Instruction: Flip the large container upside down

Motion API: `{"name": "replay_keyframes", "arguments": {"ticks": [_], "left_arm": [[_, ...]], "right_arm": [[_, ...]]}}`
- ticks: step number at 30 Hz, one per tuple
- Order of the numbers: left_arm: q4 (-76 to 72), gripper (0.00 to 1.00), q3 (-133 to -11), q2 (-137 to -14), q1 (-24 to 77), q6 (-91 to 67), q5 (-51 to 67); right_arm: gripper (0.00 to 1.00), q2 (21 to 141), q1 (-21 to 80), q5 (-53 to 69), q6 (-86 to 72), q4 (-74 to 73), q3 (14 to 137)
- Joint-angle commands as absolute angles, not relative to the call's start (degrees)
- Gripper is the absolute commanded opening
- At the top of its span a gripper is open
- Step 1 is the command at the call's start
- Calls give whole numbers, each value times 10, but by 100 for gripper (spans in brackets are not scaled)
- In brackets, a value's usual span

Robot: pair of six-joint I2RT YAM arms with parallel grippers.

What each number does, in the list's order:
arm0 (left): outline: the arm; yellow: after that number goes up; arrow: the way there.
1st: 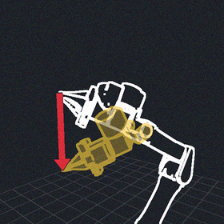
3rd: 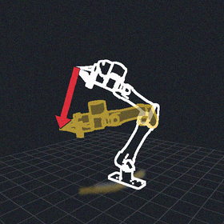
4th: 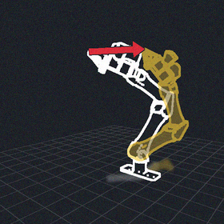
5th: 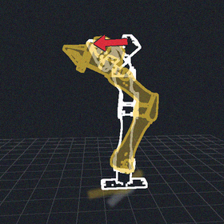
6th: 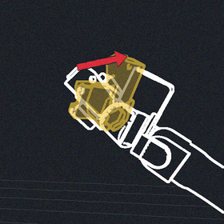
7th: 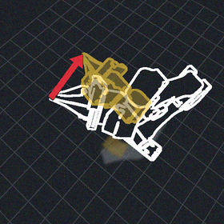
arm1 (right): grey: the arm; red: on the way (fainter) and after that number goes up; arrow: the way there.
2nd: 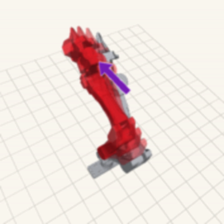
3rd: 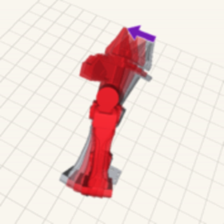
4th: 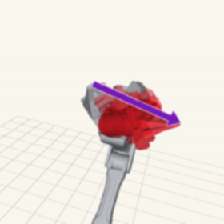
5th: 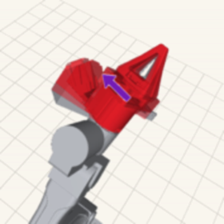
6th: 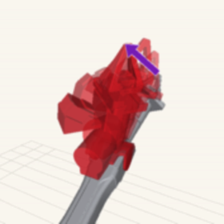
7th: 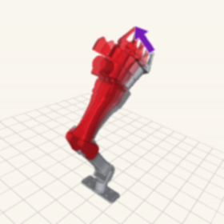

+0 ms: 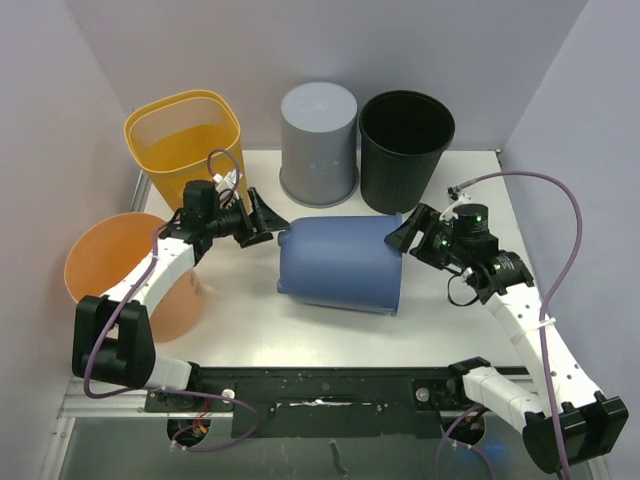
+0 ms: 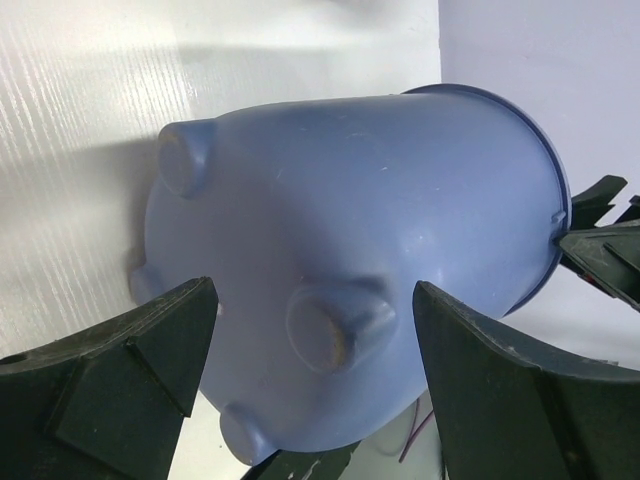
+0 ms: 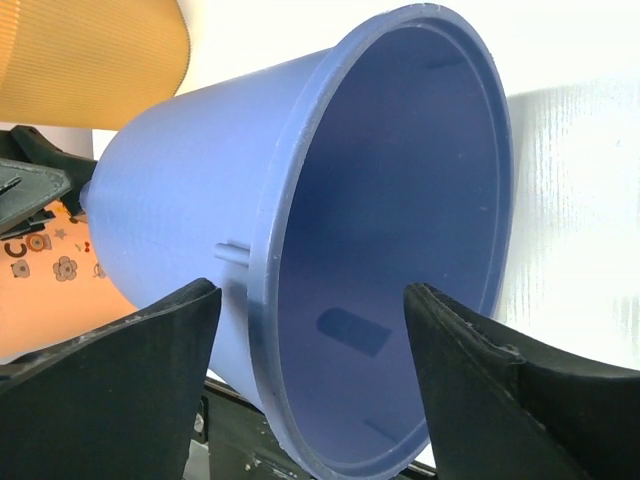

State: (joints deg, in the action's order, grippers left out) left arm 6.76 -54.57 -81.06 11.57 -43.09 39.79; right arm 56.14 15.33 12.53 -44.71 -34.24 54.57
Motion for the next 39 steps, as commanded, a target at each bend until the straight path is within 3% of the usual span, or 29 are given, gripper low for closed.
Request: {"name": "replay_keyframes", "arguments": {"ticks": [1, 9, 18, 22, 39], "left_arm": [[29, 79, -550, -818, 122, -433, 413], [25, 79, -553, -826, 129, -434, 413], [20, 79, -553, -829, 133, -435, 412], [20, 79, -553, -831, 136, -435, 411], [14, 76, -563, -807, 142, -459, 463]], "right_arm": [[77, 555, 149, 112, -428, -352, 589], [78, 545, 149, 105, -416, -377, 609], [42, 532, 149, 116, -413, -395, 592], [36, 539, 150, 132, -412, -381, 588], [32, 551, 149, 132, -415, -368, 571]]}}
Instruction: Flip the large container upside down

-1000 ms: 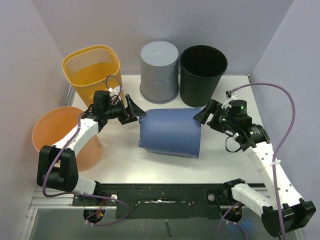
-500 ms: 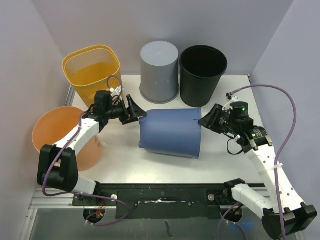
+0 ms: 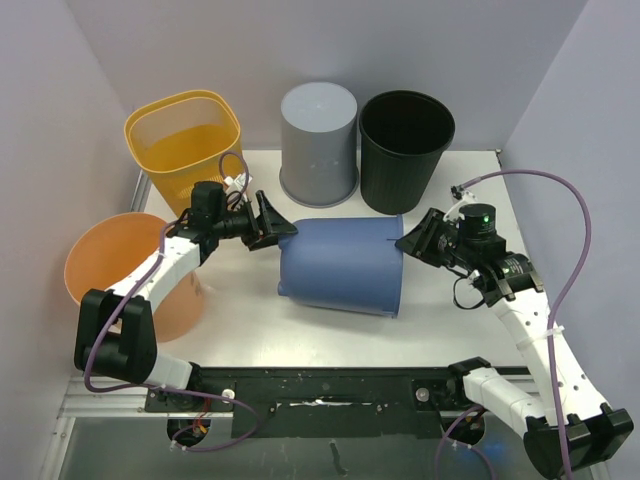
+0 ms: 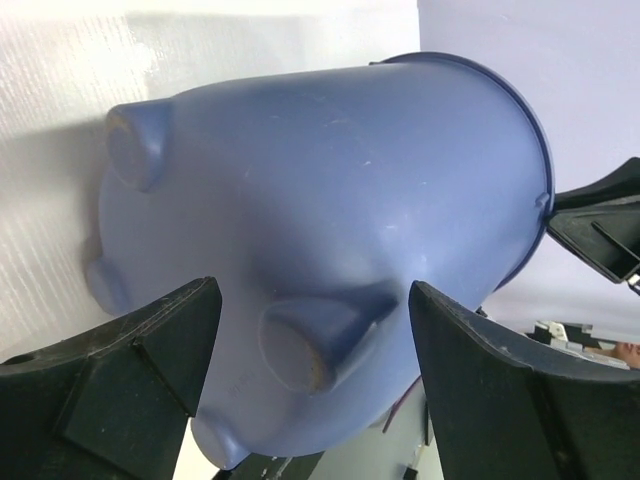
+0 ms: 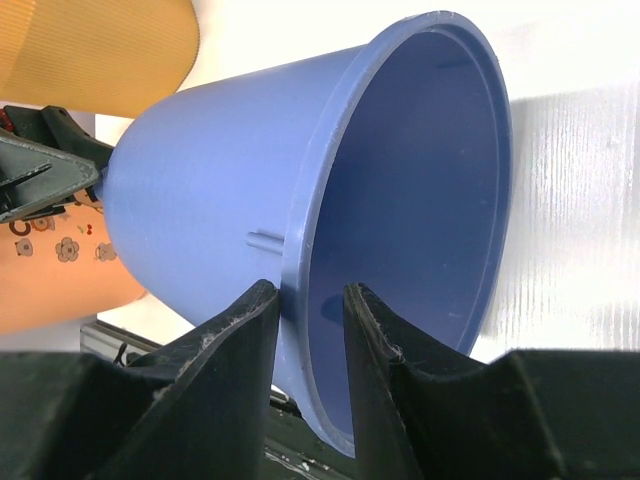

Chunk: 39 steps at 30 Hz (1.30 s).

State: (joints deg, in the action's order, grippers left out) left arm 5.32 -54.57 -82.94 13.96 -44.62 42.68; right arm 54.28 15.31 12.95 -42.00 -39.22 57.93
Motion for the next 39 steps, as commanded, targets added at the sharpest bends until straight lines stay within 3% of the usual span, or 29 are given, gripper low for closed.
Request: {"name": "replay_keyframes", "arguments": {"ticks": [1, 18, 30, 39], "left_arm": [[14, 75, -565, -804, 142, -460, 466], [-103, 74, -608, -801, 151, -558, 517], [-127, 74, -754, -829, 173, -592, 518], [-188, 73, -782, -877, 237, -626, 515]], "right_arm": [[32, 551, 149, 133, -415, -366, 570], [7, 574, 150, 151, -468, -283, 537], [3, 608, 149, 163, -522, -185, 488], [6, 604, 146, 156, -563, -127, 427]]}}
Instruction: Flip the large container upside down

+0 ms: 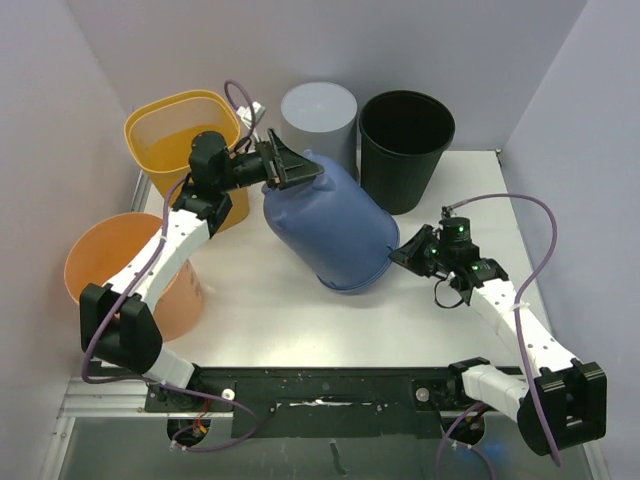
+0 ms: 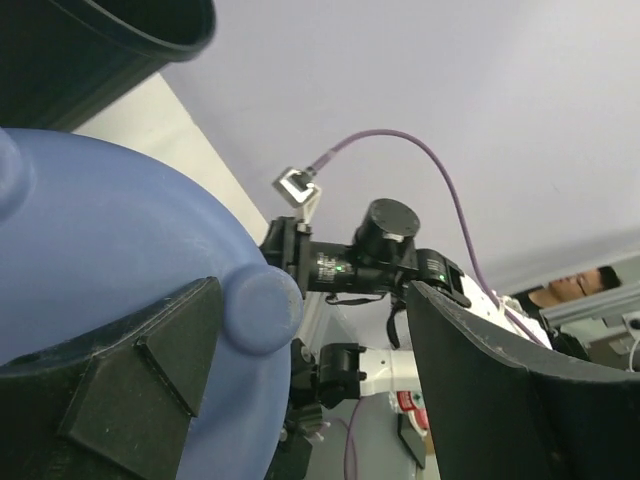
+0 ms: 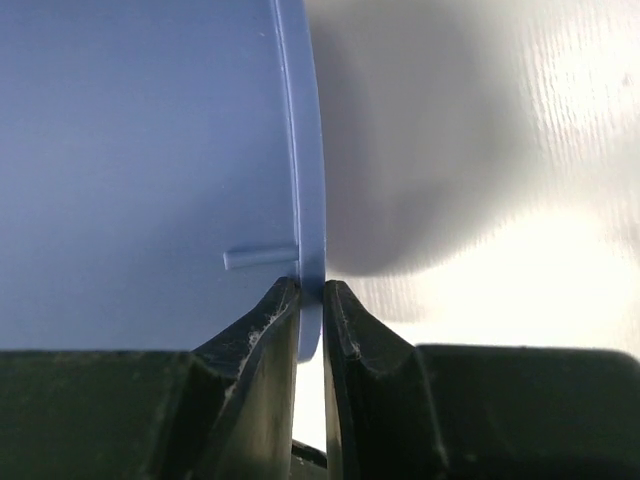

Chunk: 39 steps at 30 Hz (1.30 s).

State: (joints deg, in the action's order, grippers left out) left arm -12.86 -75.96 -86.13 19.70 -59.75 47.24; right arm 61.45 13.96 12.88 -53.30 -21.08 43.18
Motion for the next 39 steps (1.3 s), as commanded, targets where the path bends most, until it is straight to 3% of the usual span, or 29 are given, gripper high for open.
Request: {"name": "replay_keyframes", "arguments": {"ticks": [1, 4, 10, 17, 23, 27, 32, 39], "left_arm": [[-194, 73, -776, -881, 245, -629, 514], [-217, 73, -764, -889, 267, -642, 509], [-220, 73, -770, -906, 292, -638, 500], [-199, 72, -814, -928, 295, -619, 503], [4, 72, -887, -903, 261, -474, 460], [45, 72, -860, -879, 218, -448, 428], [70, 72, -815, -873, 224, -435, 393], [51, 72, -776, -912, 274, -442, 370]], "right_arm": [[9, 604, 146, 154, -565, -123, 420], [19, 607, 147, 133, -570, -126, 400], [21, 605, 139, 112, -558, -147, 384], [49, 589, 131, 28, -470, -290, 468], [67, 558, 120, -71, -395, -422, 574], [78, 555, 119, -148, -352, -482, 666], [87, 550, 119, -205, -315, -507, 737], [88, 529, 119, -204, -299, -499, 777]]}}
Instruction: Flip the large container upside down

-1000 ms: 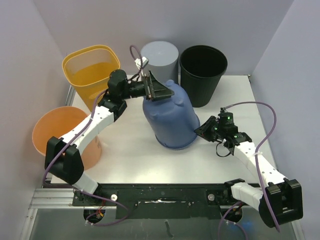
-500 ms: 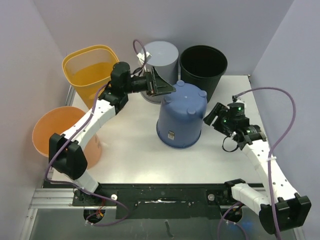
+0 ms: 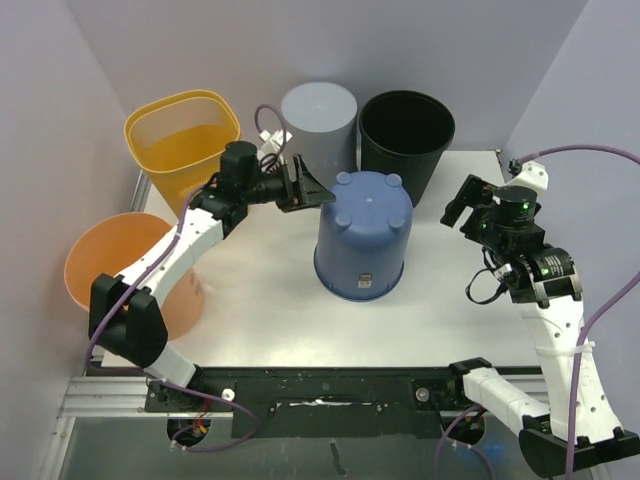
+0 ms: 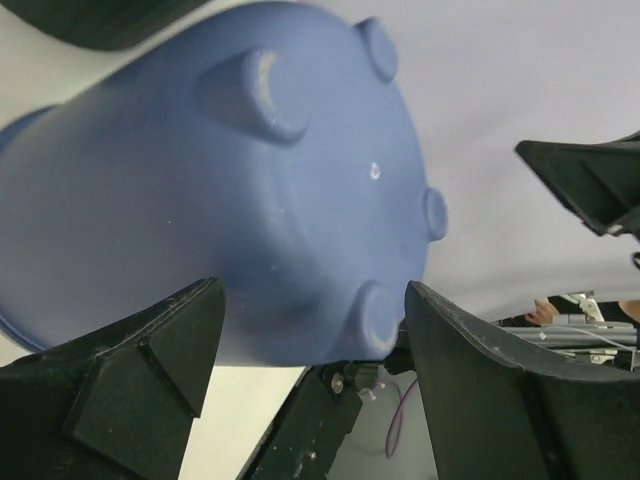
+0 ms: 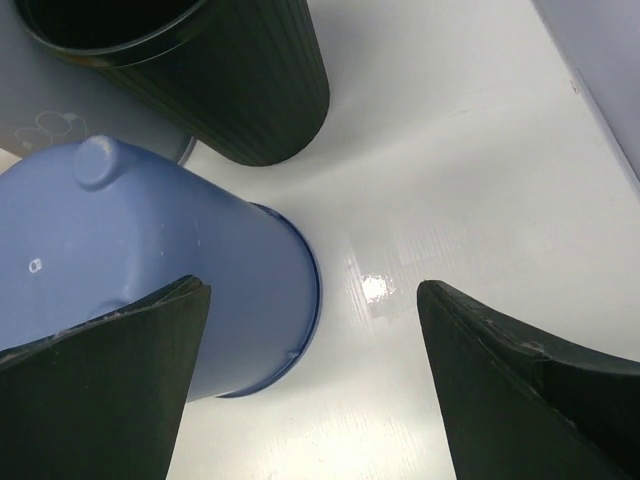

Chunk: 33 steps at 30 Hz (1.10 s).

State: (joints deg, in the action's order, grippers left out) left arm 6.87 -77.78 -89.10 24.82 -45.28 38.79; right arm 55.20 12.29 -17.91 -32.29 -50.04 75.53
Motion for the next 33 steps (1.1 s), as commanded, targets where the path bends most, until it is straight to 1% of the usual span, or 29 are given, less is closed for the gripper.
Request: {"name": "replay_keyframes", "arguments": {"ticks": [1, 4, 9, 12, 14, 17, 22, 26, 33], "left_arm": [[38, 72, -782, -924, 289, -446, 371], [2, 72, -824, -983, 344, -461, 382], [-54, 72, -967, -1138, 443, -482, 392], [-34, 70, -1090, -1235, 476, -474, 396], [-1, 68, -1138, -1257, 477, -465, 404], [29, 68, -1113, -1212, 462, -423, 383], [93, 68, -997, -1075, 407, -366, 355], [167, 71, -930, -967, 378, -318, 310], [195, 72, -830, -827, 339, -304, 253]], "right_arm": [[89, 523, 120, -207, -300, -499, 778], [89, 523, 120, -211, -301, -510, 792], [91, 543, 119, -204, -295, -509, 831], [92, 565, 119, -186, -287, -503, 863], [92, 584, 119, -174, -279, -504, 885], [93, 609, 119, -162, -264, -501, 903], [94, 660, 118, -132, -245, -459, 924], [94, 740, 114, -86, -233, -434, 967], [95, 892, 116, -2, -153, -425, 1098]]}}
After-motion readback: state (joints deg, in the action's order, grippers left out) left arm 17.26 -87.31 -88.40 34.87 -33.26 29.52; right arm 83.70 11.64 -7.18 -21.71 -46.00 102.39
